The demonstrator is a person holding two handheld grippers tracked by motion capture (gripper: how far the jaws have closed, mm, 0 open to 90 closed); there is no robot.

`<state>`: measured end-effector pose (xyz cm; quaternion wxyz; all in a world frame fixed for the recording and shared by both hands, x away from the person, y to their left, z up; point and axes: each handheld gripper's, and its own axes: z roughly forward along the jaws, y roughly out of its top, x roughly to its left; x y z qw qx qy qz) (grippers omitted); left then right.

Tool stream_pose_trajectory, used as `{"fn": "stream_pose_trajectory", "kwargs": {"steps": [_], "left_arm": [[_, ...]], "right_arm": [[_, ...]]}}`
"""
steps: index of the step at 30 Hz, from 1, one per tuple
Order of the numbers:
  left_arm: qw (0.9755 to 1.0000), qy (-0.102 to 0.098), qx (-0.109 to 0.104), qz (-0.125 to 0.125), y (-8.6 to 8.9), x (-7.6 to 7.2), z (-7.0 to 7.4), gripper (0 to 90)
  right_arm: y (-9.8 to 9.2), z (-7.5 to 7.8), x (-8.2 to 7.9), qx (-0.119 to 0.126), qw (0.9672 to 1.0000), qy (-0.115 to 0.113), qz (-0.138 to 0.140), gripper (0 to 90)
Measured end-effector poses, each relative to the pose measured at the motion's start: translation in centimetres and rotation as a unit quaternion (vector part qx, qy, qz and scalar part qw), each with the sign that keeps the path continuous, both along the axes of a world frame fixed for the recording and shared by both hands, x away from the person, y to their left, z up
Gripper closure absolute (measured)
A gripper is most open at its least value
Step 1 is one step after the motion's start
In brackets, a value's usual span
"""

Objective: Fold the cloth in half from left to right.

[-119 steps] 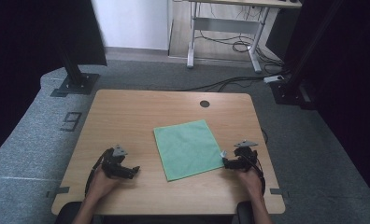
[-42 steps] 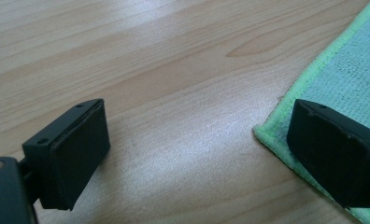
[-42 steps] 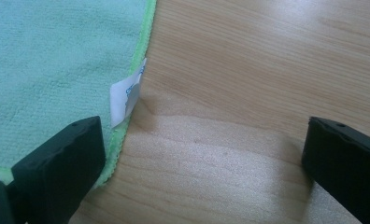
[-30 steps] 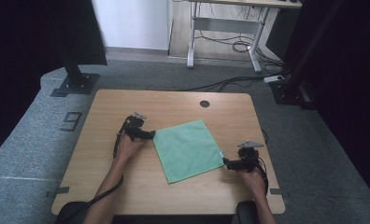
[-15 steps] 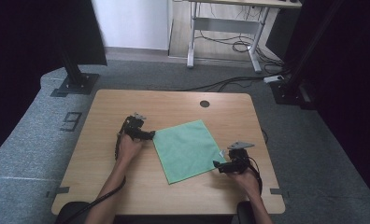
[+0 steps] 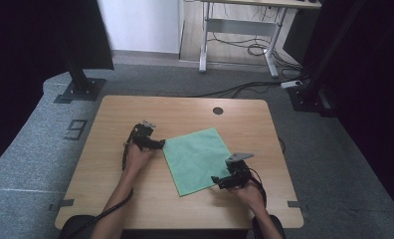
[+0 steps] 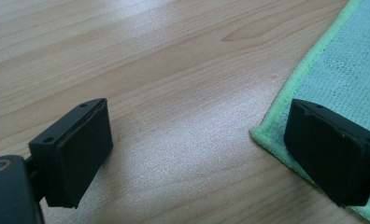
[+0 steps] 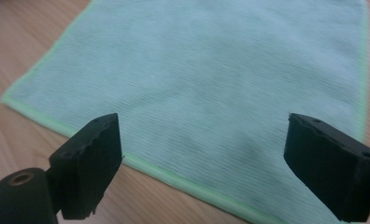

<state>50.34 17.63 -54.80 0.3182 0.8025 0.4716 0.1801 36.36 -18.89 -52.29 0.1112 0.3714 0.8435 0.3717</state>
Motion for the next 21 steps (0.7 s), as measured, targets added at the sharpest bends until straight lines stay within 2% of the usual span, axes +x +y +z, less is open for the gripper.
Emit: {"fn": "stream_pose_trajectory", "kwargs": {"steps": [8, 21], "left_arm": [[1.0000, 0.000, 0.000, 0.000, 0.0, 0.0, 0.0, 7.6], [1.0000, -0.001, -0.002, 0.001, 0.0, 0.0, 0.0, 7.8]], "right_arm": [[2.8, 0.1, -0.6, -0.004, 0.9993, -0.002, 0.038, 14.6], [7.2, 0.0, -1.8, -0.006, 0.9948, 0.008, 0.101, 25.1]]}}
